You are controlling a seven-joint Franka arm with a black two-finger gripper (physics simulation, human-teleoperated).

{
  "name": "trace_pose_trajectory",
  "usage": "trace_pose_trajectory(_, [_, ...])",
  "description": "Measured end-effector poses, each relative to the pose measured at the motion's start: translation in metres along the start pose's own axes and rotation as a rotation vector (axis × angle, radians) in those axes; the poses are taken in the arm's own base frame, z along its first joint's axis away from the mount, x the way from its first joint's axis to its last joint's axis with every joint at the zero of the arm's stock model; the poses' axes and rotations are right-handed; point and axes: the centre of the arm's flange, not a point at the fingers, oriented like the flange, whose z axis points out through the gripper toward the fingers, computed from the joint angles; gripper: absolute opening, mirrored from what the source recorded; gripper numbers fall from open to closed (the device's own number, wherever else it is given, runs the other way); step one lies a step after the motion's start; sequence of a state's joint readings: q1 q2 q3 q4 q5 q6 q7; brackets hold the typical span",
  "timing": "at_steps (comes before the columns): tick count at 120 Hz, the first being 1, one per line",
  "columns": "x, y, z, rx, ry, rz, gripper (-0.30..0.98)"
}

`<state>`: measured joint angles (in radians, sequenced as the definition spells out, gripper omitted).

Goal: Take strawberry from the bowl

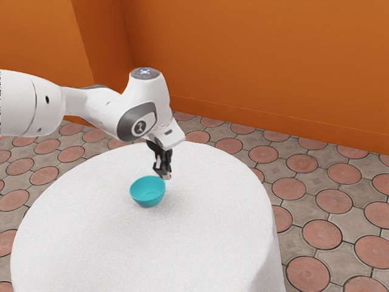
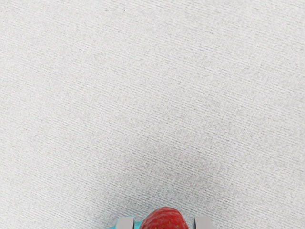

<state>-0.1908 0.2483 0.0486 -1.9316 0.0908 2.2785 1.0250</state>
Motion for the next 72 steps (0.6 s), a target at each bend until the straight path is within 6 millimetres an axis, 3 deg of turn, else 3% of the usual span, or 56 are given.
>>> trace_pose_trajectory(14, [0.04,0.015,0.002,-0.016,0.024,0.048,-0.06])
trace_pose_trajectory(35, [0.064,0.023,0.065,-0.108,0.009,0.045,-0.05])
trace_pose_trajectory(44, [0.07,0.026,0.082,-0.128,0.007,0.044,-0.05])
trace_pose_trajectory(72, [0.07,0.027,0.088,-0.151,0.018,0.036,0.4])
